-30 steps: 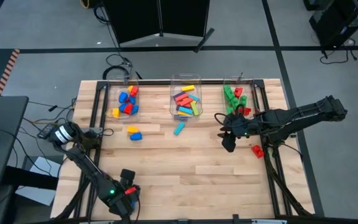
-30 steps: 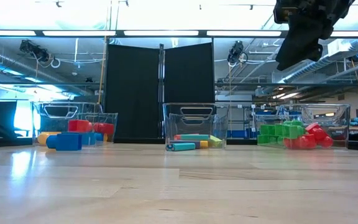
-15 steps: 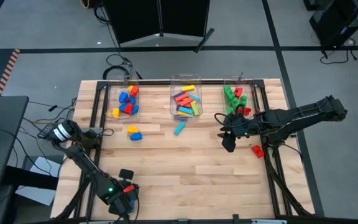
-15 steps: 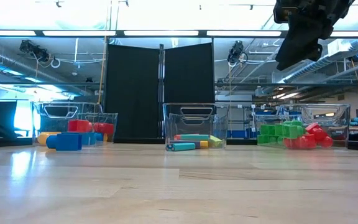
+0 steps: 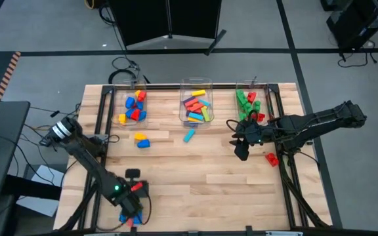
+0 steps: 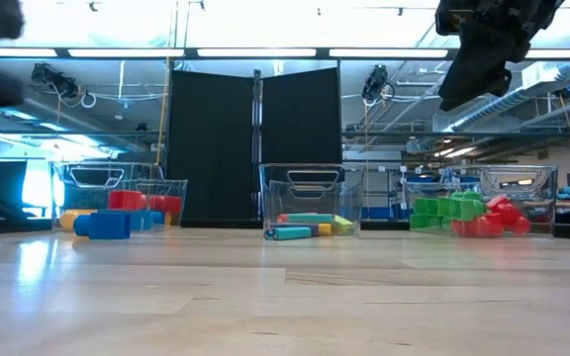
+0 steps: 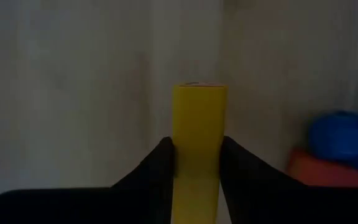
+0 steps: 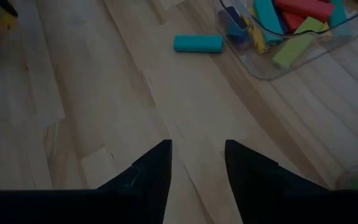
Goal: Sort blocks by size
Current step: Put the yellow block into the middle transparent bin
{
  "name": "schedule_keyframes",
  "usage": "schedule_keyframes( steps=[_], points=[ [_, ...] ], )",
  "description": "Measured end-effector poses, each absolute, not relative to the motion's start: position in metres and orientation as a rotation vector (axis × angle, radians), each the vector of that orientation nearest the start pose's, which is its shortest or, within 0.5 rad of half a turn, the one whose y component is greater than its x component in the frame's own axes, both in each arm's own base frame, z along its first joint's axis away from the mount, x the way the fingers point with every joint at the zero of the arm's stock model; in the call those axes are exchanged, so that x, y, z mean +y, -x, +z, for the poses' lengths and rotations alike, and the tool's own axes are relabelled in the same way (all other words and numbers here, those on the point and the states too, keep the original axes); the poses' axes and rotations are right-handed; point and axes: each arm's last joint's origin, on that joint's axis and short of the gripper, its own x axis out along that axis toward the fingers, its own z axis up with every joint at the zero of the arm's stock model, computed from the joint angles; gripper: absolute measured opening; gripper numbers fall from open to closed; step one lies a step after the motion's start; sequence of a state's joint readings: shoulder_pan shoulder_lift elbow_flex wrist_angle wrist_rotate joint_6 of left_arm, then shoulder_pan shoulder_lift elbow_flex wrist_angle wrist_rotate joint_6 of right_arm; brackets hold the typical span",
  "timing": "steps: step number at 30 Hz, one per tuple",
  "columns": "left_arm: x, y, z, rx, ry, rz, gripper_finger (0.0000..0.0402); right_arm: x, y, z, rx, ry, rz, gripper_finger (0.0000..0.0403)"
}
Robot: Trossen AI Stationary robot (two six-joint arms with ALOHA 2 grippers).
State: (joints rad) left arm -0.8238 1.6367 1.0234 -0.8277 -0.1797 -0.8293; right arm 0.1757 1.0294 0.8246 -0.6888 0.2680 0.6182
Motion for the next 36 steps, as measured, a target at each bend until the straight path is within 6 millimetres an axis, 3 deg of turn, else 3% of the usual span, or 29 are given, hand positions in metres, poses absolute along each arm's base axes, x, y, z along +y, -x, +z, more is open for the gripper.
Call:
schedule_keyframes(
  steps=[7, 12, 17, 23, 30, 36],
  points=[
    [-0.153, -0.218, 0.230, 1.197, 0.116, 0.183, 0.0103, 0.027, -0.194, 0.264, 0.807, -0.381, -0.348, 0.0160],
    [-0.105, -0.240, 0.270, 1.080, 0.093, 0.318, 0.0103, 0.027, -0.195, 0.265, 0.792, -0.384, -0.347, 0.0160],
    [-0.045, -0.270, 0.308, 1.026, -0.009, 0.370, 0.0103, 0.026, -0.196, 0.266, 0.766, -0.380, -0.373, 0.0160],
    [0.048, -0.302, 0.342, 0.992, -0.071, 0.426, 0.0103, 0.026, -0.198, 0.267, 0.734, -0.428, -0.406, 0.0160],
    [0.143, -0.353, 0.342, 0.936, -0.055, 0.386, 0.0103, 0.023, -0.198, 0.268, 0.727, -0.436, -0.420, 0.0160],
    [0.191, -0.406, 0.298, 1.010, -0.006, 0.361, 0.0103, 0.023, -0.198, 0.268, 0.727, -0.436, -0.422, 0.0160]
  ],
)
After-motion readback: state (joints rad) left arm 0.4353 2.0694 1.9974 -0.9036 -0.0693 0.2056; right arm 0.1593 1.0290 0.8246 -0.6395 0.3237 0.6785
